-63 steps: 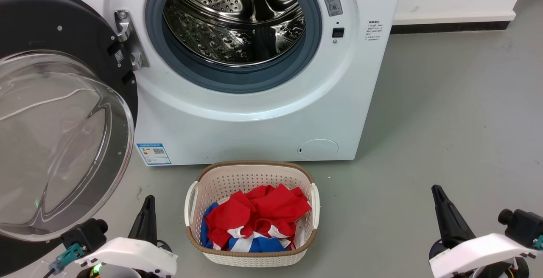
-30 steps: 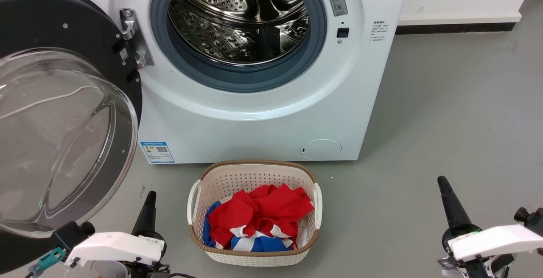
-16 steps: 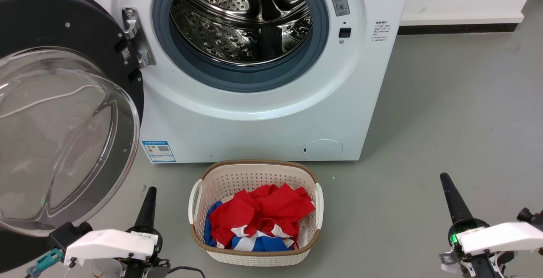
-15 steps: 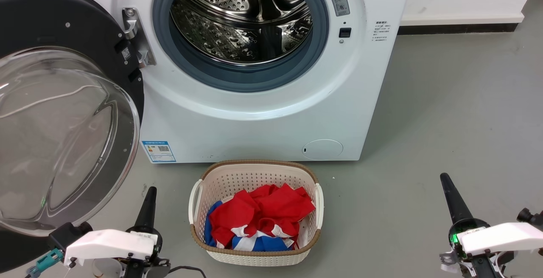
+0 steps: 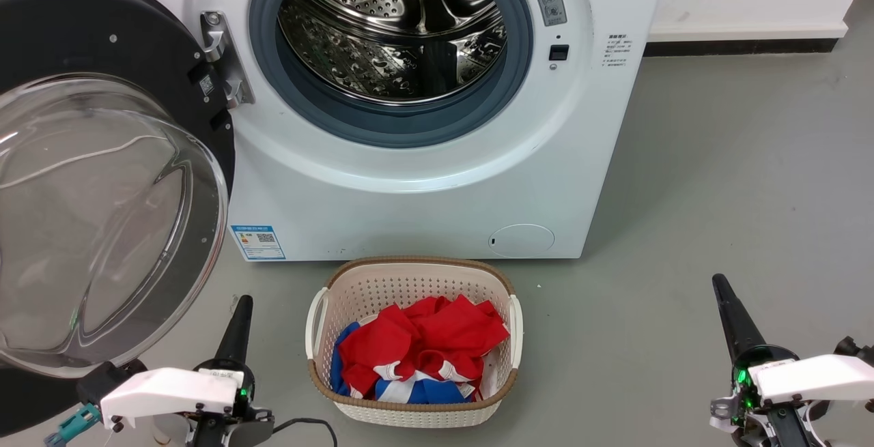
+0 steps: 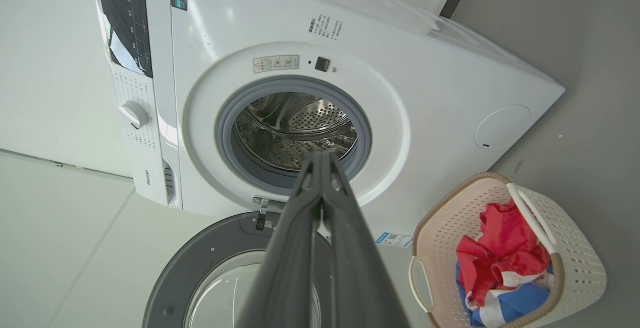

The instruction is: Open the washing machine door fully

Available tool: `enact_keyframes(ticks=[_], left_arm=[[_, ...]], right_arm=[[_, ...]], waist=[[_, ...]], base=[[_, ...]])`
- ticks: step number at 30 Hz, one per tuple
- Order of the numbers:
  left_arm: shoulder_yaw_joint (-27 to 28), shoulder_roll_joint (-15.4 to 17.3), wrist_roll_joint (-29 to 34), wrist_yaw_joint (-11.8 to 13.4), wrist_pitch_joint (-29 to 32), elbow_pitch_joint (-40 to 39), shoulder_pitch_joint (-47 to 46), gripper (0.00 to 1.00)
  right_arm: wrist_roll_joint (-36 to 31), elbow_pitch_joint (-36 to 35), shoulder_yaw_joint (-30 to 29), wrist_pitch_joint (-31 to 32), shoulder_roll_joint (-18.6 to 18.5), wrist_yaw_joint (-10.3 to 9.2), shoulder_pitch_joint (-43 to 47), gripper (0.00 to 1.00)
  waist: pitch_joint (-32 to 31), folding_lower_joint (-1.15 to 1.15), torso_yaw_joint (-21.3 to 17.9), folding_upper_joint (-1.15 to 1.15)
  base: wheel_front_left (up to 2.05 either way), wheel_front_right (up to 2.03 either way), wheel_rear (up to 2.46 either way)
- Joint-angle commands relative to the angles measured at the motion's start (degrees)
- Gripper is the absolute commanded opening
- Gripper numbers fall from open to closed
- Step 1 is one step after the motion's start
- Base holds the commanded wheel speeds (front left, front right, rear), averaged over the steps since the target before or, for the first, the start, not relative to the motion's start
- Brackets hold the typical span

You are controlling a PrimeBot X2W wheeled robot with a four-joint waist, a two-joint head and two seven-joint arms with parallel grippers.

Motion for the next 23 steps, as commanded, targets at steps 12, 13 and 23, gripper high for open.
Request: enact_keyframes(ticks=[12,13,23], left_arm=[[1.68,-0.89,-5.47,-1.34,1.65,0.21,-1.59,0.00],[1.79,-0.96,-5.86,-1.43,1.80,0.24,-1.61,0.00],[3.05,-1.75,-10.95,-2.49,3.18,0.63,-2.07,0.00]], right_arm=[[6.58,0.95,-0.68,0.80,-0.13,0.00,-1.86,0.00],[7.01,1.04,-0.72,0.86,-0.11,0.00,-1.84,0.00],[13.01,2.18,-1.31,1.55,0.06,0.00,-2.64,0.00]], waist=[[0.02,0.00,0.27,0.00],[0.02,0.00,0.29,0.00],[0.04,0.00,0.60,0.00]], base=[[0.00,0.00,0.00],[0.00,0.00,0.00],[0.00,0.00,0.00]])
